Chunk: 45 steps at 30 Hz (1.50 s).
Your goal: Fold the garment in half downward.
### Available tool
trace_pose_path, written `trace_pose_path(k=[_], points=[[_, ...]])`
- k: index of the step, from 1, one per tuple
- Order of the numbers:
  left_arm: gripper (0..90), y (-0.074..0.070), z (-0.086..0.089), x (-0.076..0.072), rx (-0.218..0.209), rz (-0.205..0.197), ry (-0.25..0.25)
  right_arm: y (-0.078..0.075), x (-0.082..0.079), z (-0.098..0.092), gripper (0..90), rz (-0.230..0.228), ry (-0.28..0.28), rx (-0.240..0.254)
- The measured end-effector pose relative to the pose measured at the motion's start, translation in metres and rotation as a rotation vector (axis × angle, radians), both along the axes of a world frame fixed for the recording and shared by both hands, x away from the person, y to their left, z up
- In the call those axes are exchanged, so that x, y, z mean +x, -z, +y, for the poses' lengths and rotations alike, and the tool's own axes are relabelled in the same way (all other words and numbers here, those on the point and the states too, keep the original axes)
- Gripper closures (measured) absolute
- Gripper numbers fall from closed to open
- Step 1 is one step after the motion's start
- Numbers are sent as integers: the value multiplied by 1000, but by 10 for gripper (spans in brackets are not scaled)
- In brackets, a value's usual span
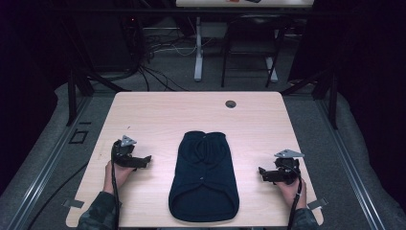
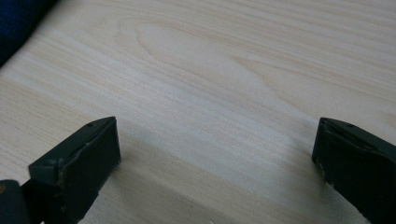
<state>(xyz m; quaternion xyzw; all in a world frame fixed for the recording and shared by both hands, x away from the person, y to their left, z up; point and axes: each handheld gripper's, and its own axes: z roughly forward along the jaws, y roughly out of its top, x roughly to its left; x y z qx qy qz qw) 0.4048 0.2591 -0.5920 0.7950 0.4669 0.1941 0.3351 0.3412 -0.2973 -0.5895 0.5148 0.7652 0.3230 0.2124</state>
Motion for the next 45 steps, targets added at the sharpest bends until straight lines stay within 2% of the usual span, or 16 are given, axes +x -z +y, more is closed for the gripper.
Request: trace_pose_path(k=[21,24,28,29,30,31,32,33,34,35,37,38,43,44,45], points=[[3,0,0,-2,4,0,3,0,3,3,6,-3,-17,1],[3,0,0,-3,4,0,0,-2,6,3,0,29,-26,-13],[14,-1,1,-2,-5,-1,-5,-4,7,3,5,23,-25,-16],[21,-3,2,-1,-32,11,-11,-7,7,5,10,23,-39,-12],[30,-3,2,-1,-32,11,-11,-7,7,5,10,23,-39,-12],[30,-5,2,0,-45,6,-12,-13,6,8,20,3,-46,-12],[37,-11,-2,-2,-33,-24,-7,-17,6,9,18,10,-57,-3],[43,-11,-2,-2,-33,-24,-7,-17,6,9,18,10,-57,-3],[39,-16,-7,-2,-28,-11,18,-24,7,13,22,-2,-67,23],[32,-16,-7,-2,-28,-11,18,-24,7,13,22,-2,-67,23],[34,-25,-15,0,-51,-25,34,-34,10,22,23,-3,-78,37],[34,-28,-18,1,-74,-17,43,-37,11,25,23,1,-93,34],[34,-42,-33,4,-106,-26,81,-47,15,36,30,-2,-124,45],[34,-44,-37,5,-116,-25,92,-49,17,38,31,7,-135,68],[34,-46,-47,8,-106,-25,110,-52,21,42,36,14,-148,104]])
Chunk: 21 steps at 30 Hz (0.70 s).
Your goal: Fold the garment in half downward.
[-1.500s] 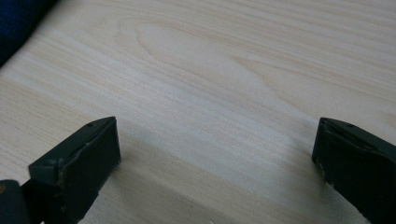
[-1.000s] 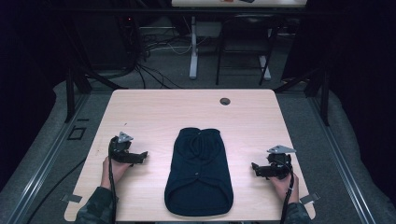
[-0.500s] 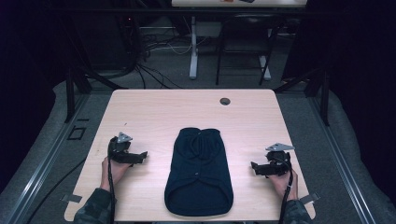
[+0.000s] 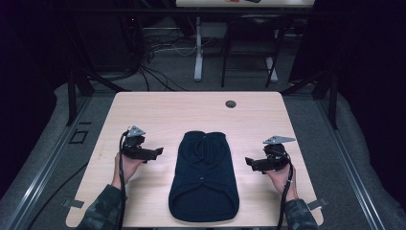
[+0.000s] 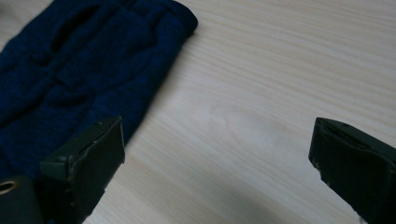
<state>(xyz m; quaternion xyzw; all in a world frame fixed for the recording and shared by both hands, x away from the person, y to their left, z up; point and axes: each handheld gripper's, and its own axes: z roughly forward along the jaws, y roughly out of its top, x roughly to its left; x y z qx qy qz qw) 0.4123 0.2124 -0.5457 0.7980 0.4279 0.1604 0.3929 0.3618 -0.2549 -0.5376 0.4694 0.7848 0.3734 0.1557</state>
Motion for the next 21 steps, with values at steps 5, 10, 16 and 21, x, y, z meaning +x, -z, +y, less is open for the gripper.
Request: trace_pose_path(k=[5,10,16,21], points=[[35,3,-20,11,-2,29,38,-6,9,17,38,11,-37,-8],[37,2,-33,21,4,42,61,-8,22,35,43,27,-68,-24],[70,1,-56,44,-7,67,78,-6,50,49,70,49,-81,-5],[68,3,-72,55,9,80,93,-3,68,65,77,68,-94,-9]])
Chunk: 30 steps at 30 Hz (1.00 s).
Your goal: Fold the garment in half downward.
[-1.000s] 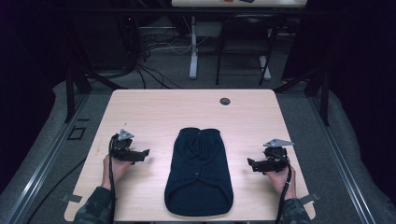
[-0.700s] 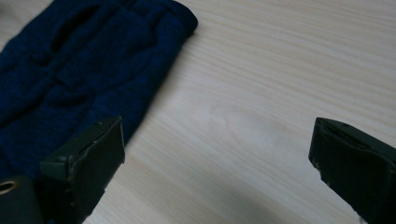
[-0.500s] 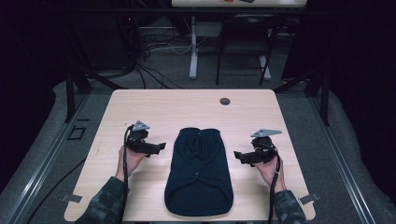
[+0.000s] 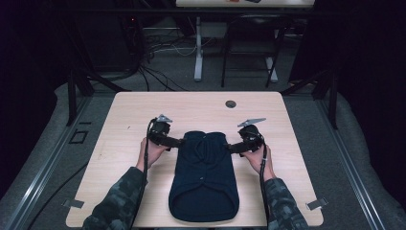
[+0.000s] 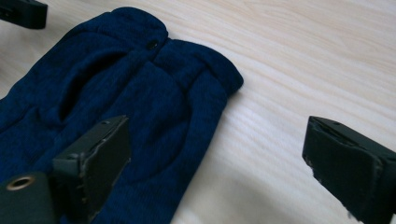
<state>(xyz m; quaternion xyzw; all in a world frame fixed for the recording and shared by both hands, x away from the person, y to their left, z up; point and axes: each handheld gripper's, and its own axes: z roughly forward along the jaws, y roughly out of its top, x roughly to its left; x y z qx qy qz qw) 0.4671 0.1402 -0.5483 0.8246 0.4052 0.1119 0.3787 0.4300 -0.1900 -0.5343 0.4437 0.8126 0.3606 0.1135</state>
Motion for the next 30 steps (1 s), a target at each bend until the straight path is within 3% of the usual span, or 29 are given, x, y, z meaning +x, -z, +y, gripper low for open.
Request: trace_pose_path(k=[10,17,21,26,30], points=[[67,6,-19,12,32,34,11,2,20,19,119,25,-8,-24],[3,14,-30,21,54,72,1,11,36,28,76,64,2,-60],[9,17,-34,23,72,69,5,14,43,31,106,76,7,-72],[110,17,-38,23,79,61,18,18,49,35,163,79,16,-75],[235,18,-42,23,90,55,28,22,51,38,270,93,19,-74]])
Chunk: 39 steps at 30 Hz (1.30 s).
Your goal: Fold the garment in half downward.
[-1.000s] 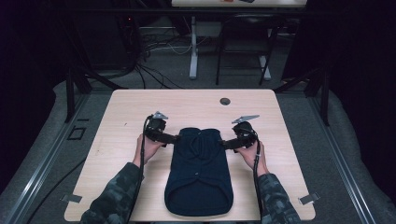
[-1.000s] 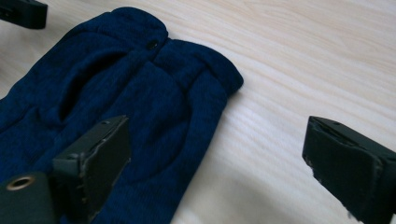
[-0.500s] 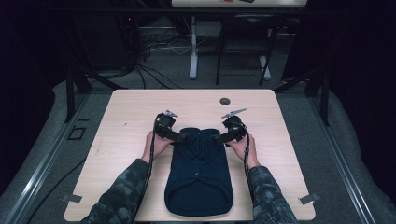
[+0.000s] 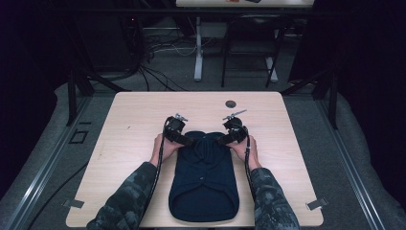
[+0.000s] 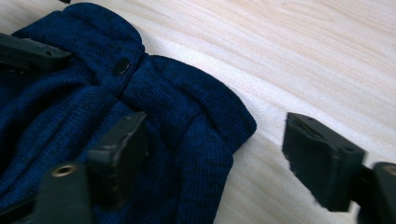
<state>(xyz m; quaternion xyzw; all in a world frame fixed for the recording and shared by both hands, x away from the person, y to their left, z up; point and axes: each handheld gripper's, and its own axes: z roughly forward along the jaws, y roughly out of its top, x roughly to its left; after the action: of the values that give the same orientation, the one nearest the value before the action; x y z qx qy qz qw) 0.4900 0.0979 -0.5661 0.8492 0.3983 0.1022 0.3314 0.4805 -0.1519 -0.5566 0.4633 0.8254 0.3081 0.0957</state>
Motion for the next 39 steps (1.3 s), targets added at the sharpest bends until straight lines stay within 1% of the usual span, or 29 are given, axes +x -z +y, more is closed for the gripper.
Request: trace_pose_path(k=[1,2,3,4,6,7,8,10,11,14,16,17,18,20,21,22,23,24,25,27,29,31,32,33,34,35,36,37,39], points=[[259,0,-1,0,-3,2,1,1,1,1,332,6,-6,0],[281,0,-2,-1,-5,5,7,2,1,2,363,5,-9,-6],[308,1,-3,-1,-3,7,13,2,1,3,384,12,-22,-9],[327,1,-3,-1,-3,7,13,3,0,5,401,7,-14,-5],[352,1,-4,-2,0,9,14,3,0,6,444,19,-23,-14],[352,1,-4,-2,0,10,16,3,0,6,444,19,-23,-14],[384,2,-4,-1,-4,12,22,4,0,7,493,26,-31,-11],[413,2,-4,-2,-9,15,21,5,-1,7,507,30,-31,-4],[430,2,-3,-2,-15,18,24,6,-1,6,546,33,-34,11],[473,2,-4,-2,-10,19,34,7,-1,6,603,33,-40,24],[489,2,-4,-3,-10,18,36,7,-2,6,619,34,-40,21],[506,2,-5,-3,-12,16,37,6,-2,7,632,31,-45,16],[545,1,-5,-4,-10,14,41,6,-3,8,654,32,-42,13],[591,1,-6,-5,-14,11,44,5,-4,8,665,33,-43,9],[591,0,-6,-6,-14,9,46,5,-4,8,675,34,-40,15],[630,-1,-6,-7,-7,4,50,4,-5,7,696,17,-38,24],[640,-1,-5,-7,-6,-3,53,4,-6,6,701,9,-37,30],[647,-3,-5,-9,-14,-14,55,4,-7,5,706,8,-39,33],[652,-3,-5,-9,-14,-14,55,4,-8,5,711,2,-26,52],[650,-5,-4,-10,-9,-19,61,3,-10,3,718,-6,-28,59],[648,-9,-3,-12,-23,-26,63,0,-12,1,723,-21,-32,65],[647,-10,-3,-13,-27,-34,60,-4,-15,1,725,-39,-34,68],[647,-12,-2,-14,-31,-37,62,-4,-15,1,725,-39,-34,68],[648,-14,-1,-14,-32,-40,66,-9,-18,0,727,-60,-44,72],[648,-18,0,-16,-45,-45,67,-12,-20,1,727,-70,-45,75],[649,-18,0,-16,-45,-45,67,-14,-22,0,727,-78,-50,75],[650,-22,2,-18,-54,-50,74,-17,-23,0,727,-90,-49,77],[650,-22,2,-18,-54,-50,74,-17,-23,0,727,-90,-49,77],[650,-29,4,-22,-73,-66,81,-25,-29,0,727,-110,-61,78]])
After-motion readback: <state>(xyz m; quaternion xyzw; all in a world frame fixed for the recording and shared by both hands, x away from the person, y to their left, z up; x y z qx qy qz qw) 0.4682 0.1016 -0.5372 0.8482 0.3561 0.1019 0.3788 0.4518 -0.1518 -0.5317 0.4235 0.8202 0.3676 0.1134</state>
